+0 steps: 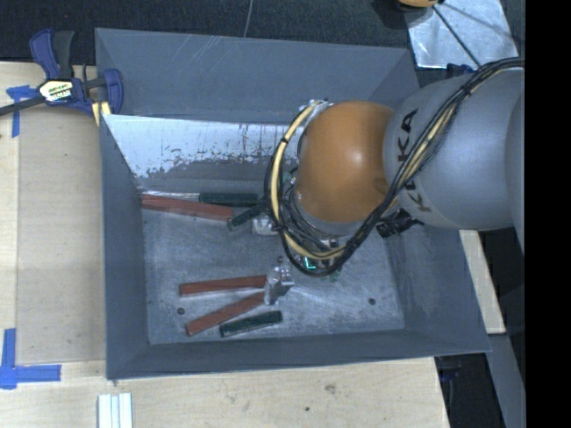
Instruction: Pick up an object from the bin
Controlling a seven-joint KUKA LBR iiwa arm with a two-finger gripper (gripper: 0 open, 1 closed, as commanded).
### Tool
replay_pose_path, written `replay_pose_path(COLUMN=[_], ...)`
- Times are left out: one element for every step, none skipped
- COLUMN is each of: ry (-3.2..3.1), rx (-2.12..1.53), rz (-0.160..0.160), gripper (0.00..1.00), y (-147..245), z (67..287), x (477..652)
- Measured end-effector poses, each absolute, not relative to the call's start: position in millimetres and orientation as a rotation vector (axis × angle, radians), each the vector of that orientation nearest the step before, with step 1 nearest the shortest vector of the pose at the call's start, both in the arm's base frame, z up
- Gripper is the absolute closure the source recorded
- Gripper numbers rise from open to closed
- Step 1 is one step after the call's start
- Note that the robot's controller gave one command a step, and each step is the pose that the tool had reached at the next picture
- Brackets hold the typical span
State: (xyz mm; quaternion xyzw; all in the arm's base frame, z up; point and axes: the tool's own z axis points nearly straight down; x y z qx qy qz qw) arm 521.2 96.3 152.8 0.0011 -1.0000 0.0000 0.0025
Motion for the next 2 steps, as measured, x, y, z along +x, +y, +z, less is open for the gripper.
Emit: replay_pose_path(ry=[-3.144,-3.145], rx=[0.000,0.006], rz=[-0.001,-0.001], gripper=[0.00,0.00], y=[96.0,96.4], z=[156.4,154.8], x=[523.2,523.8])
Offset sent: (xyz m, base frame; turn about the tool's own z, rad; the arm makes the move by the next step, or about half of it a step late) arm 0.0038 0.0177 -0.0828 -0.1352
